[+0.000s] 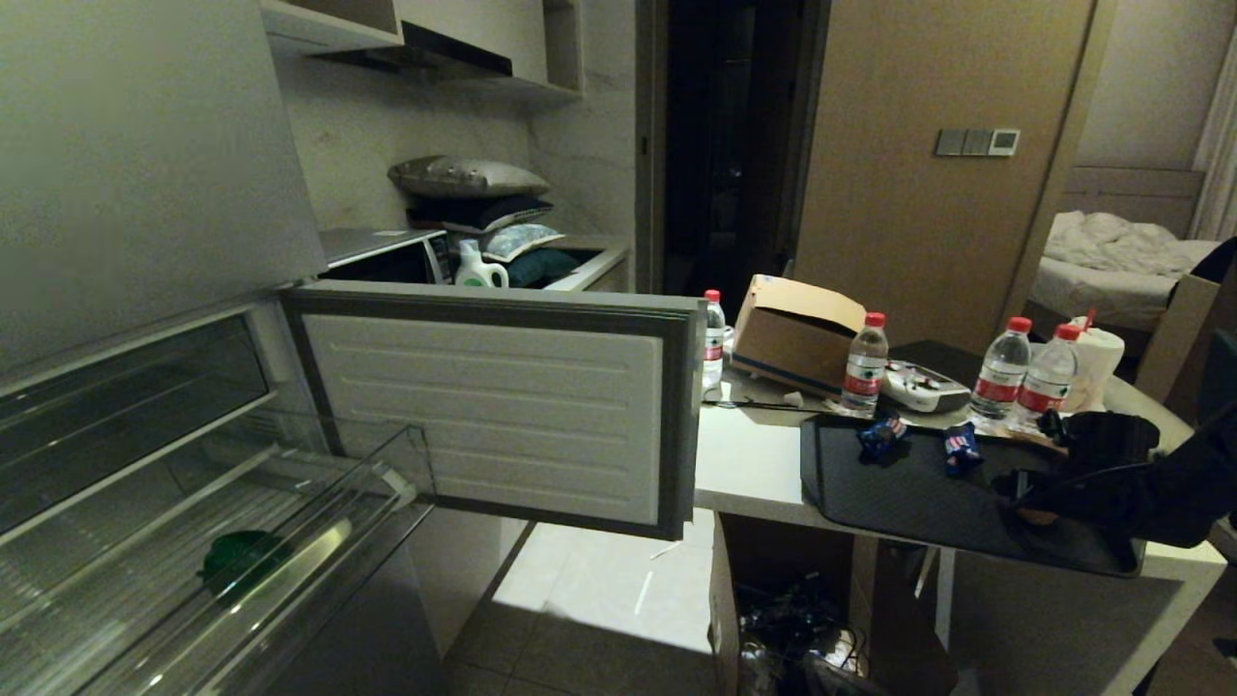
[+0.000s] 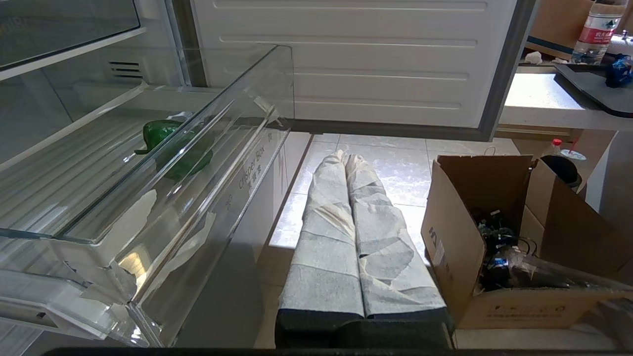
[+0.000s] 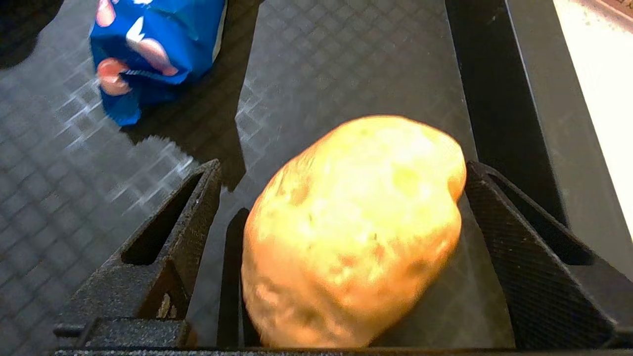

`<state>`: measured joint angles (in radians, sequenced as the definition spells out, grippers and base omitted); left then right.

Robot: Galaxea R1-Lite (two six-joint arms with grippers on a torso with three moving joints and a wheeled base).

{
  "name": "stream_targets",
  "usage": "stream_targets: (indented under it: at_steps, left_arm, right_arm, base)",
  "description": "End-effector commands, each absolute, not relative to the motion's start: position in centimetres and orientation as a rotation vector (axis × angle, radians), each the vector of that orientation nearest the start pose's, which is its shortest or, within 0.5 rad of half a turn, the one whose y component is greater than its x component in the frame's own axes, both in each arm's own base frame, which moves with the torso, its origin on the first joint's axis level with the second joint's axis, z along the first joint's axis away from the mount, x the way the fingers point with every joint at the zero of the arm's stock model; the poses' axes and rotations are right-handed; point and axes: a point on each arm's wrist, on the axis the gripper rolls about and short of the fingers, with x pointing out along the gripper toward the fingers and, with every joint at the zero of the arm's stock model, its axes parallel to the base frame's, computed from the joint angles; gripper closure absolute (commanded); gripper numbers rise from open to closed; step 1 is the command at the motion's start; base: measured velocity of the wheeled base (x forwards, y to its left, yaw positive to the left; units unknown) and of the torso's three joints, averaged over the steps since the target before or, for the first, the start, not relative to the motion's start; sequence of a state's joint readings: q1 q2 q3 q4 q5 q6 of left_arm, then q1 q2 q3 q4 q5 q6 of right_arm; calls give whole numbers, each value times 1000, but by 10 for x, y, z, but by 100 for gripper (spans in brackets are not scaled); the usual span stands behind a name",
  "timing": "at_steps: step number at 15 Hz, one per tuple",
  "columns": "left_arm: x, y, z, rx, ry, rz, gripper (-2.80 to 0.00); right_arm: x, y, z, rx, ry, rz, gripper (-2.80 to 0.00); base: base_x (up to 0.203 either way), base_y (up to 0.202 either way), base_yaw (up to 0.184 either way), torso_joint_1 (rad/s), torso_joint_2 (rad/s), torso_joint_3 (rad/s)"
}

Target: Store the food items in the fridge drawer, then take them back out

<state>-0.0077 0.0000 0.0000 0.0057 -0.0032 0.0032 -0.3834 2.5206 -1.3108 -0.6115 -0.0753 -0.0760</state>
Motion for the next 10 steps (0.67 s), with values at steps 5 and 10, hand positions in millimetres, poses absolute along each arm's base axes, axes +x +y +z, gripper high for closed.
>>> stream_targets:
  at_steps: [5,10]
  left_arm:
    - [-23,0,75,3,8,-11,0]
    - [-23,0,75,3,8,-11,0]
  right_arm:
    - [433,-177,-34,22,616,-420,-280]
    - [432,-176,-24,23,604,-420,0]
  base:
    - [0,0,0,0,0,0]
    - [0,0,0,0,0,0]
